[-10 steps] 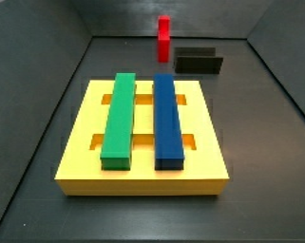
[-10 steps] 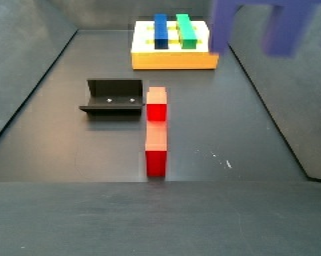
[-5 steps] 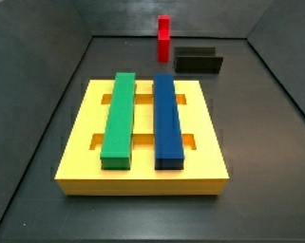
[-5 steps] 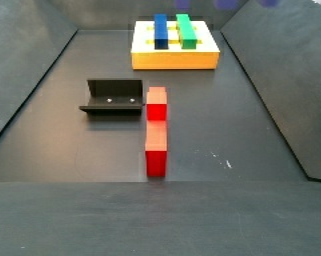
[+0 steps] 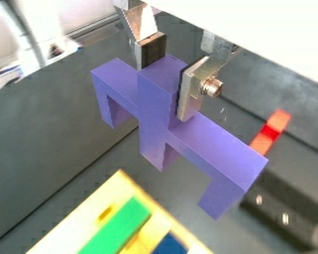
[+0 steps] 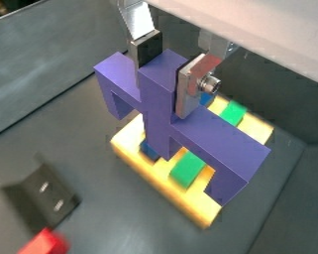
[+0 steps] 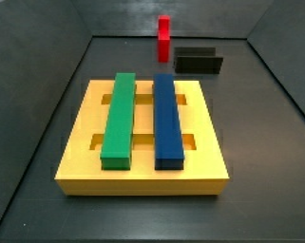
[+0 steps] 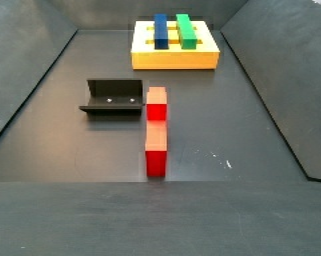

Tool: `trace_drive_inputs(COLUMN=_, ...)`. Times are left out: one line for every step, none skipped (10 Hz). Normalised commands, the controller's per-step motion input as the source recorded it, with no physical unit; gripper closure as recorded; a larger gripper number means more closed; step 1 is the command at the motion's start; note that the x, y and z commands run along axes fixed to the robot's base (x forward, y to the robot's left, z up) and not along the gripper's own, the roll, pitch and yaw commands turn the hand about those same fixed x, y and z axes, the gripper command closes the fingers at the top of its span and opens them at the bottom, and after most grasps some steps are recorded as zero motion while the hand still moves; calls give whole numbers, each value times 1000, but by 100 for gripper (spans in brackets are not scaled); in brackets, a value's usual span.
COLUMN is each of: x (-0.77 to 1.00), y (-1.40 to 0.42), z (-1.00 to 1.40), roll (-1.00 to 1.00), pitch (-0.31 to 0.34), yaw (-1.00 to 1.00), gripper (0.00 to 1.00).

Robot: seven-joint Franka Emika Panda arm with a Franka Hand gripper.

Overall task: Pick up the purple object. Move up. Move to above the board. Insert the purple object.
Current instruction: Move to above the board, then insert the purple object.

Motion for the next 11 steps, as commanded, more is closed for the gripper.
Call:
trace_drive_inputs(x=447, y=-1400, z=179, roll=13, pitch=154, yaw=11, gripper=100)
trace_drive_inputs(x=489, y=-1400, z=192, roll=15, pitch=150, yaw=12, gripper=100)
trace_drive_inputs(x=224, y=-484, z=76, roll=43, pitch=161, yaw=7, gripper=100)
trace_drive_inputs(x=159, y=-254, z=50, roll=48, pitch=152, yaw=6, gripper=100)
trace_drive_inputs(x=0, y=-11, z=-17, roll=0, pitch=0, yaw=0, gripper=100)
trace_drive_inputs(x=123, y=-131, z=-674, roll=134, pitch=-81, yaw=0, gripper=100)
trace_drive_inputs(x=134, y=-683, z=-723, roll=239, pitch=-99, yaw=151, gripper=100)
trace_drive_inputs(x=154, y=-686, z=-643, roll=290, pitch=-100, yaw=117, gripper=100)
trace_drive_inputs(x=140, y=-683, z=-671, roll=274, pitch=-84, yaw=140, gripper=100)
trace_drive_inputs(x=117, y=-600, z=-734, roll=244, pitch=-51, yaw=243, gripper=100)
trace_drive_inputs(x=134, y=-666, z=-783, roll=161, pitch=-11, yaw=146, gripper=100)
